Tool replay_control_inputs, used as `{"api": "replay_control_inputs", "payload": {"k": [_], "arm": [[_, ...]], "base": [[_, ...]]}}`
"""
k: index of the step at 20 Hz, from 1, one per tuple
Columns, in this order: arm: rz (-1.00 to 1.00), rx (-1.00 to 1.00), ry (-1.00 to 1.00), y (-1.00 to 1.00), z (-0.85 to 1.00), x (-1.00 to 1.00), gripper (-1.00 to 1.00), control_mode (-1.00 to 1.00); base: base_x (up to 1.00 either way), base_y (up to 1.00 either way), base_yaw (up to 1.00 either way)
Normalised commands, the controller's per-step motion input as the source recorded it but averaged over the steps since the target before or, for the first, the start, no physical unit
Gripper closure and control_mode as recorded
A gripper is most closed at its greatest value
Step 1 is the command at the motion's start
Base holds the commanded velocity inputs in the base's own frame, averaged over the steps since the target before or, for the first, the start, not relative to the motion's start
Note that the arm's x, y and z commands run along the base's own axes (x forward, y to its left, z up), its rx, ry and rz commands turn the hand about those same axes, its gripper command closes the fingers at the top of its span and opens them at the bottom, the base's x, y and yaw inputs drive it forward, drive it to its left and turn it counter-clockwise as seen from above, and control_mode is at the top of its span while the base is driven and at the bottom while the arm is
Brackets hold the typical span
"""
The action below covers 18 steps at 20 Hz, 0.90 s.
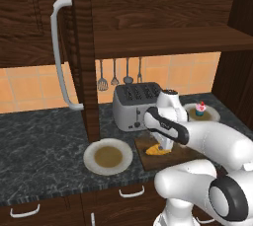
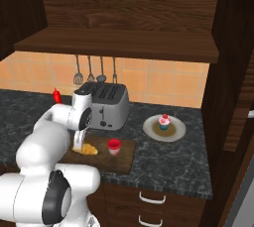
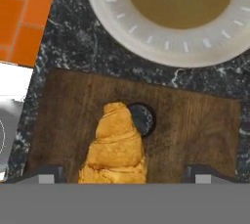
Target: From the different types of pastries on the counter, select a croissant and place it on the cutting board. Then retrieve a jar of jam from the cabinet and place it alongside the croissant on the cutting board.
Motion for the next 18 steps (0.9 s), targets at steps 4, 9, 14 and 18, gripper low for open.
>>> {"api": "replay_control_inputs", "payload": {"k": [4, 9, 14, 18], "arm": [[0.0, 0.04, 0.0, -0.36, 0.71, -0.26, -1.0, -1.0], [0.0, 0.01, 0.09, -0.58, 0.63, -0.74, -1.0, -1.0], [0.0, 0.0, 0.01, -0.44, 0.2, -0.53, -1.0, -1.0], [0.0, -0.08, -0.05, -0.44, 0.13, -0.49, -1.0, -1.0]], "base": [[0.0, 0.0, 0.0], [0.0, 0.0, 0.0], [0.0, 0.0, 0.0], [0.0, 0.0, 0.0]]}}
